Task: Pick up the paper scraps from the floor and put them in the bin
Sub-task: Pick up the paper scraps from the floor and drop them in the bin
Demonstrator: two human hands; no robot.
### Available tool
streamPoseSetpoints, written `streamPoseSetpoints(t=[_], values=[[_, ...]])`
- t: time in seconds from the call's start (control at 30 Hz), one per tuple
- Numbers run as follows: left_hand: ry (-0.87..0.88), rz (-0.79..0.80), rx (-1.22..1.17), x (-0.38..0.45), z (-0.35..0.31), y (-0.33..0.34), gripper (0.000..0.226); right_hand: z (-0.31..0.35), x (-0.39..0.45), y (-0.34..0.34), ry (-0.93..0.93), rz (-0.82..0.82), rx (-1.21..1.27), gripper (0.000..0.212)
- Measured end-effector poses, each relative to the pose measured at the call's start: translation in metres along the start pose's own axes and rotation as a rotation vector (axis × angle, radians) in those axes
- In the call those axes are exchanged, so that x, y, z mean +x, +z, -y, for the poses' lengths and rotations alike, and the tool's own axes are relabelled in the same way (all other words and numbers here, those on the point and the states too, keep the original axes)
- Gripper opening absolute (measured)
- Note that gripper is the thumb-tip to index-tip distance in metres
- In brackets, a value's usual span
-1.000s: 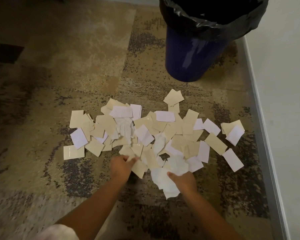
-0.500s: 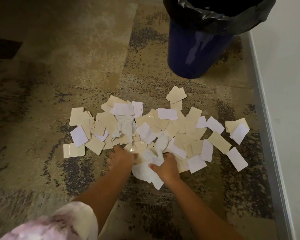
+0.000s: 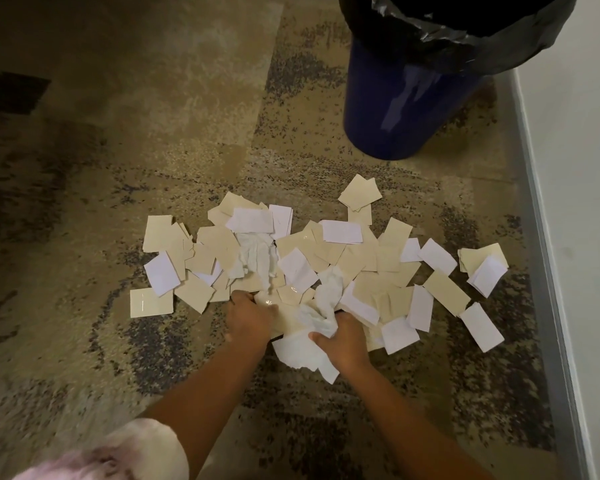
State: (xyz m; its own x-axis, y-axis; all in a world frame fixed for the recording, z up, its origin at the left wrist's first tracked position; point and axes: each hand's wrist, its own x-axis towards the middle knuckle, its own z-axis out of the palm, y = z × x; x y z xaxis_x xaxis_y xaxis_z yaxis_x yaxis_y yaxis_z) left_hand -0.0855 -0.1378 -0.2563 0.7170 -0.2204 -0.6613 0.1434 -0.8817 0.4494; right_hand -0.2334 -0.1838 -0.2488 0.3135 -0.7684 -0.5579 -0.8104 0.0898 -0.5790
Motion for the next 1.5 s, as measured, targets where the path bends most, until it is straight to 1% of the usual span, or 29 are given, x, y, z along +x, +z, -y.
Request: streamPoseSetpoints(t=[0.03,0.1,0.17,0.2,0.27,0.37,0.47,0.5,0.57,0.67,0.7,0.8,0.83,0.93,1.03,1.1,1.17,1.23,1.3,1.37,1.4,1.5], values=[[-0.013,-0.018,0.037,0.000,-0.001,0.001,0.051,0.001,0.000,0.004,-0.020,-0.011,-0.039,0.042],[-0.040,-0.008,0.123,-0.002,-0.005,0.000,0.071,0.003,-0.002,0.013,-0.055,-0.035,-0.168,0.042],[-0.056,0.044,0.182,0.001,-0.006,0.001,0.082,0.006,-0.004,0.020,-0.060,-0.060,-0.251,0.039],[-0.061,0.081,0.177,0.003,-0.006,0.001,0.083,0.008,-0.004,0.020,-0.040,-0.068,-0.258,0.039],[-0.055,0.170,0.114,0.011,-0.004,0.001,0.077,0.010,-0.004,0.018,0.015,-0.055,-0.173,0.039],[0.008,0.278,-0.011,0.007,-0.005,-0.007,0.058,0.010,-0.007,0.005,0.079,0.023,0.011,0.036],[0.051,0.379,-0.100,-0.005,-0.007,-0.018,0.033,0.009,-0.013,-0.015,0.070,0.046,0.067,0.032],[0.065,0.380,-0.119,-0.006,-0.006,-0.020,0.027,0.009,-0.016,-0.023,0.073,0.050,0.070,0.032],[0.094,0.352,-0.145,-0.007,-0.002,-0.027,0.029,0.009,-0.020,-0.040,0.090,0.040,0.093,0.032],[0.082,0.320,-0.212,-0.005,0.006,-0.035,0.033,0.003,-0.027,-0.064,0.116,-0.009,0.100,0.036],[0.078,0.313,-0.215,-0.005,0.008,-0.037,0.031,0.003,-0.029,-0.072,0.125,-0.030,0.099,0.039],[0.071,0.292,-0.223,-0.004,0.013,-0.044,0.015,0.009,-0.032,-0.095,0.163,-0.064,0.134,0.053],[0.069,0.292,-0.231,-0.005,0.014,-0.045,0.014,0.013,-0.032,-0.103,0.152,-0.065,0.129,0.058],[0.068,0.298,-0.238,-0.008,0.011,-0.051,0.029,0.032,-0.032,-0.126,0.068,-0.016,0.062,0.062],[0.090,0.294,-0.197,-0.012,0.008,-0.056,0.038,0.053,-0.031,-0.143,0.020,0.063,-0.002,0.055],[0.096,0.292,-0.195,-0.014,0.006,-0.058,0.038,0.064,-0.032,-0.154,0.012,0.074,0.082,0.047],[0.093,0.294,-0.190,-0.014,0.005,-0.060,0.039,0.075,-0.034,-0.164,0.020,0.053,0.232,0.041],[0.087,0.293,-0.191,-0.016,0.003,-0.062,0.041,0.088,-0.038,-0.175,0.021,0.041,0.462,0.031],[0.091,0.283,-0.187,-0.017,0.002,-0.064,0.043,0.104,-0.037,-0.189,0.004,0.056,0.724,0.025],[0.099,0.267,-0.180,-0.021,-0.002,-0.065,0.045,0.126,-0.029,-0.210,-0.070,0.013,0.820,0.015],[0.111,0.257,-0.170,-0.022,-0.003,-0.066,0.045,0.139,-0.022,-0.223,-0.124,-0.017,0.856,0.014],[0.167,0.251,-0.106,-0.026,-0.003,-0.068,0.042,0.188,0.004,-0.272,-0.318,-0.082,0.981,0.031]])
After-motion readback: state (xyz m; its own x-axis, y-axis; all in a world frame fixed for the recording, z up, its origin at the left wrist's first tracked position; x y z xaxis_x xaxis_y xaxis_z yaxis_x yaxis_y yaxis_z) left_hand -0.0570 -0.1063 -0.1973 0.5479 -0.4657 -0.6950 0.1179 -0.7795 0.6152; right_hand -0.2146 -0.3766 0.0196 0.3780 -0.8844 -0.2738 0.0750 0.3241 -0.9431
